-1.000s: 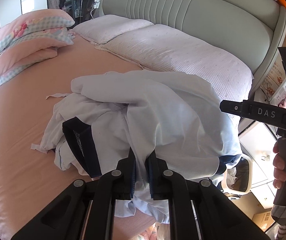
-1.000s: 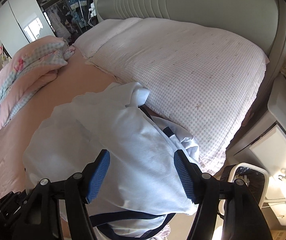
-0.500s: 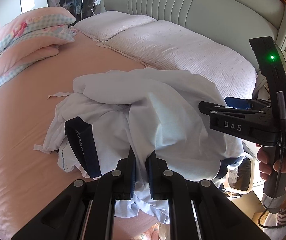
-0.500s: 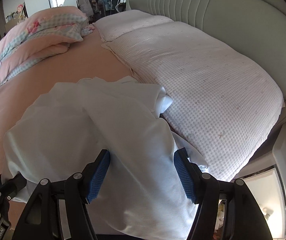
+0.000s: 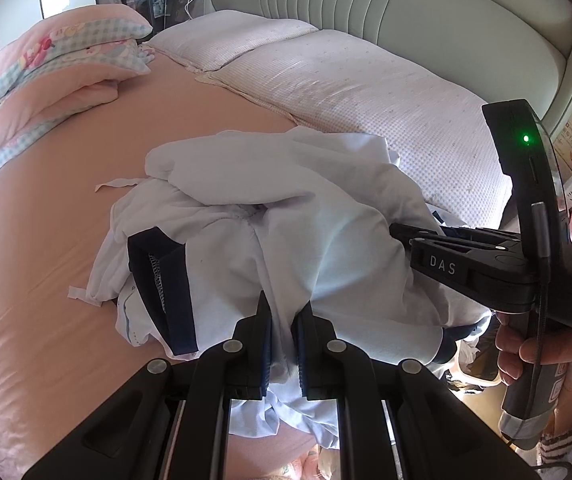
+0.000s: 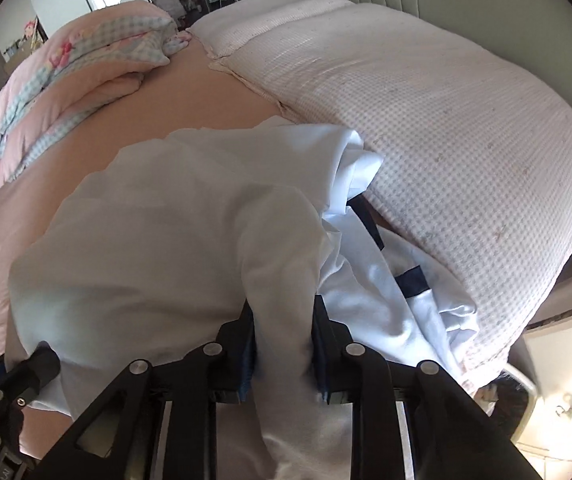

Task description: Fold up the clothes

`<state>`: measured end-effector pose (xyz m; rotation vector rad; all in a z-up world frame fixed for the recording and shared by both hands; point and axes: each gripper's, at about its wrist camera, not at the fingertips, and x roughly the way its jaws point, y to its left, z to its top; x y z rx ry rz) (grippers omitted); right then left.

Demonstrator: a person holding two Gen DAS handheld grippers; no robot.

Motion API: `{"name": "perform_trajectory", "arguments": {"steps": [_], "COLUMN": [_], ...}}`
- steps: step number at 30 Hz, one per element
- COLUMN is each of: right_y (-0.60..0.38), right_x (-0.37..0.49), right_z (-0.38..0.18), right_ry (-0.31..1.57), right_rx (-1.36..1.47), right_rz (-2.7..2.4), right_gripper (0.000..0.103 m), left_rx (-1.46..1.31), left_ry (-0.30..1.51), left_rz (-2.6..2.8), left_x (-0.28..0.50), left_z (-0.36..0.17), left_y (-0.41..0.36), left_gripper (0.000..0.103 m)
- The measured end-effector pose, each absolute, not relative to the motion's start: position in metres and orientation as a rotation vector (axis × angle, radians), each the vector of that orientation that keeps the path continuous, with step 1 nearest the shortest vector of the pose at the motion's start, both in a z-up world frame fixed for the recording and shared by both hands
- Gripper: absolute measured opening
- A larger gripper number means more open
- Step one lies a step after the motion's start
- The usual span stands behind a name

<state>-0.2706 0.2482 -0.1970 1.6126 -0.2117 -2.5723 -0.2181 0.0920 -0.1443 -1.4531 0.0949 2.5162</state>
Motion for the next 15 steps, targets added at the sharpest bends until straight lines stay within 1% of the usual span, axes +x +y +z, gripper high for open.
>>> {"name": "perform_trajectory", "arguments": {"steps": [1,4,11,15], "right_y": [0.249,0.245,0.241,0.233], "right_x": [-0.270,-0.265,-0.254,-0.246], "right_z": [-0.199,-0.198,-0.186,-0.174], "right_ry": [-0.222,-0.178,-0.171,-0.115], "right_rx": [1.610,1.572,1.475,1.455], "right_rz": [-2.570,-2.567,-2.555,-2.583], "right_gripper": [0.017,0.014,0.014,0.014], "left_rx": [-1.446,-1.423,-1.372,-1.394], "left_ry": [0.095,0.096,0.093,0.114], "left_rz": [2.518,2.523,2.533,2.548], "left_x": [-0.218,-0.216,-0.212,-0.211], "left_z": [-0.144,-0.142,-0.137,-0.133], "left_y": [0.092,0.091,0.090,0.087], "left_gripper": [0.009,0.009,0.008,0.008]}}
